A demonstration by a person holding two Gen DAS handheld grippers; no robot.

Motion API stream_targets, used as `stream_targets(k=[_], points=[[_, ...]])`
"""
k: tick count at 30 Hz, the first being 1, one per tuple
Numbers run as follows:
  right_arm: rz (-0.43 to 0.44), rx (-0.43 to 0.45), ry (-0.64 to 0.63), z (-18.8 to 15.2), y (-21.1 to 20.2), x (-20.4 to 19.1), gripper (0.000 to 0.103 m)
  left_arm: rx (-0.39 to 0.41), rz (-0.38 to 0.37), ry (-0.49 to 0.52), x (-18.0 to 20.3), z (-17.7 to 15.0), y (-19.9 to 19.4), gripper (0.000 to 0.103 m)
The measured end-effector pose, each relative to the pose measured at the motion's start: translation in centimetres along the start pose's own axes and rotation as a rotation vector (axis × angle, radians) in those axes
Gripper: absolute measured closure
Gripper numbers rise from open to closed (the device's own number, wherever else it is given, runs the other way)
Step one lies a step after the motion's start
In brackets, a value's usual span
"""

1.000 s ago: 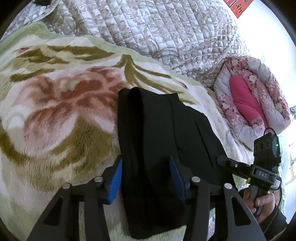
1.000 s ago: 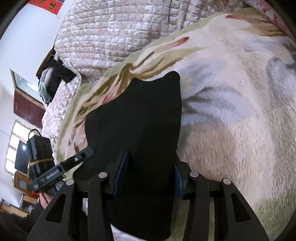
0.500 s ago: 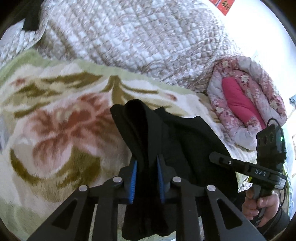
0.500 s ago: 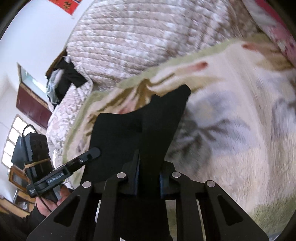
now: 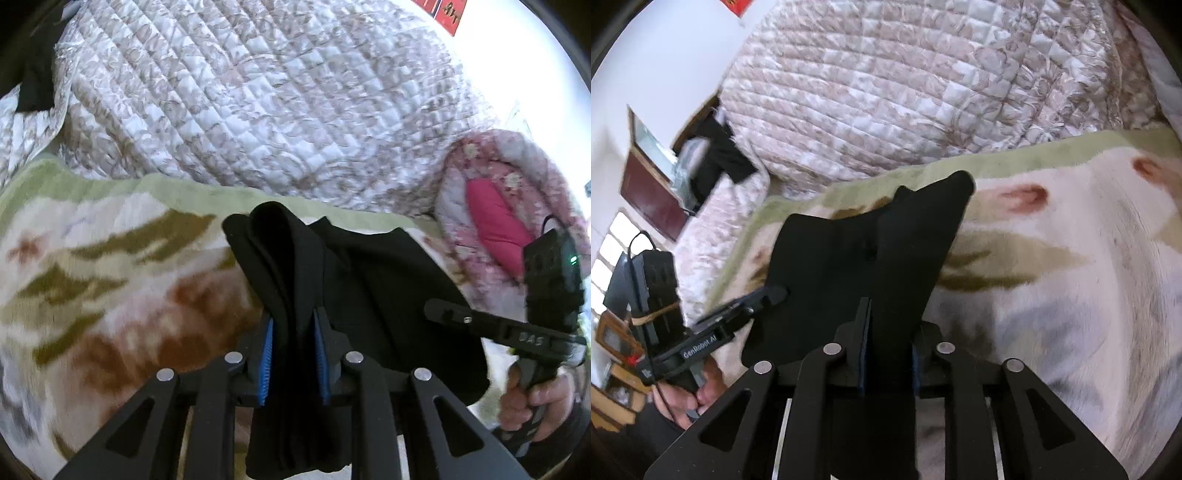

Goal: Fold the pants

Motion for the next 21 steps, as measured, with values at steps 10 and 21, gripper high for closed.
stream_targets(k=[10,21], points=[[-0.118,0.042,-0.1,-3.0,-3.0,1.1,0.074,-0.037,0.151,-0.058,-5.3,-2.6,-0.2,0.079],[-0.115,0.023,-0.236,-7.5,-5.4,-4.1,0.073,0.007,0.134,0.049,1.5,-4.6,-6.0,0.079]])
Point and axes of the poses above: each gripper's, at about its wrist camera, not at the fingertips, and y roughly the way its jaws point, x to its right, z to its top, the point moved 4 cm from there along y, roughly the way its jaws point, and after that the axes turned 13 degrees about x, right-handed, at the moved point
